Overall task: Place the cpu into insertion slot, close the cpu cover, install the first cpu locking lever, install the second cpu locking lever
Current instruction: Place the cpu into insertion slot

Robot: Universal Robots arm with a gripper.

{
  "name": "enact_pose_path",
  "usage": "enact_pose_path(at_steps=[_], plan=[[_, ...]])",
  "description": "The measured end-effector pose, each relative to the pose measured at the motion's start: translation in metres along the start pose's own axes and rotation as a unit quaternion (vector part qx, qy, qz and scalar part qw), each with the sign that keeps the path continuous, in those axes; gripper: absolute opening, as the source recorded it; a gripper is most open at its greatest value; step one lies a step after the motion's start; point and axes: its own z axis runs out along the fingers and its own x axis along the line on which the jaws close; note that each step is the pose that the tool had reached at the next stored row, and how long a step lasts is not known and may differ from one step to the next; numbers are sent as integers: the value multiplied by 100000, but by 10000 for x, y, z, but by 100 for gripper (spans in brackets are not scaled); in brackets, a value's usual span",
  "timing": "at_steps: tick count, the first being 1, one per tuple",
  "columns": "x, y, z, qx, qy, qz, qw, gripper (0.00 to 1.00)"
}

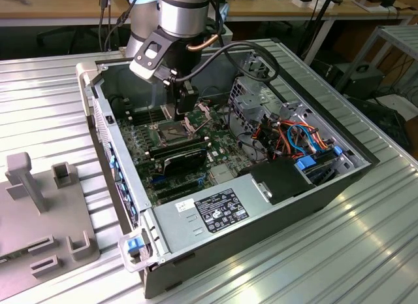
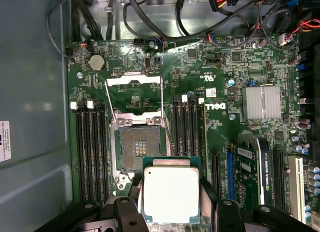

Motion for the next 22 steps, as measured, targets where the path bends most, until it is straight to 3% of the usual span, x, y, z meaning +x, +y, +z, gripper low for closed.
enact_pose_path(at_steps=[22], plan=[[4,-7,168,16,53,0,100000,55]])
